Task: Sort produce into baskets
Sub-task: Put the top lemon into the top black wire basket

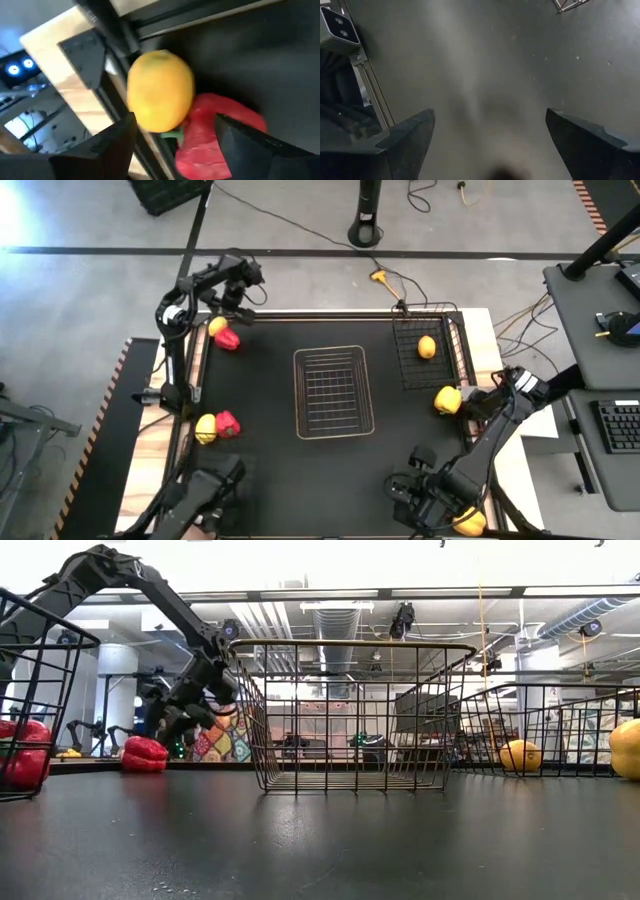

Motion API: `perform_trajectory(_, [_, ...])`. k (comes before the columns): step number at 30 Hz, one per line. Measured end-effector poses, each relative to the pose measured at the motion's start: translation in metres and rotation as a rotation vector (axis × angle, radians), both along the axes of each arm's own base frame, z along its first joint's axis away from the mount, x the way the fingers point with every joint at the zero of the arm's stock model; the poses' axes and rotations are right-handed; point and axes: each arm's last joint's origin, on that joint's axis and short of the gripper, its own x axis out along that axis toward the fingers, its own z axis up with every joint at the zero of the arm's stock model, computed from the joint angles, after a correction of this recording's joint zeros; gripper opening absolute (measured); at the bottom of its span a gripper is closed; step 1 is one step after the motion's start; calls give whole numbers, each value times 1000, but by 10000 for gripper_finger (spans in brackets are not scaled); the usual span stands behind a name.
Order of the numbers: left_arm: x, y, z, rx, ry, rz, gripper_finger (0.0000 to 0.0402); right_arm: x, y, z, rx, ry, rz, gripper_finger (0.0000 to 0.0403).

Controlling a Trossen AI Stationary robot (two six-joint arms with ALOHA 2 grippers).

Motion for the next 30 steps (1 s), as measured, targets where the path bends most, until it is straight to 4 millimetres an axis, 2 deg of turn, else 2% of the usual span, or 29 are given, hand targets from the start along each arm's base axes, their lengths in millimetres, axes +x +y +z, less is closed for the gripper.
perform_trajectory(4, [-3,3,-10,22,107,-15,246,0,0,0,3,-1,-7,373])
perform_trajectory(10, [-4,4,-20,2,132,-8,243,-1,1,0,7,-2,-13,373])
perform_trajectory(18, [-4,6,-32,-82,120,9,261,-3,3,0,14,-4,-21,373])
perform_trajectory(30, [-3,7,-17,-121,58,29,258,-4,4,0,18,-5,-20,373])
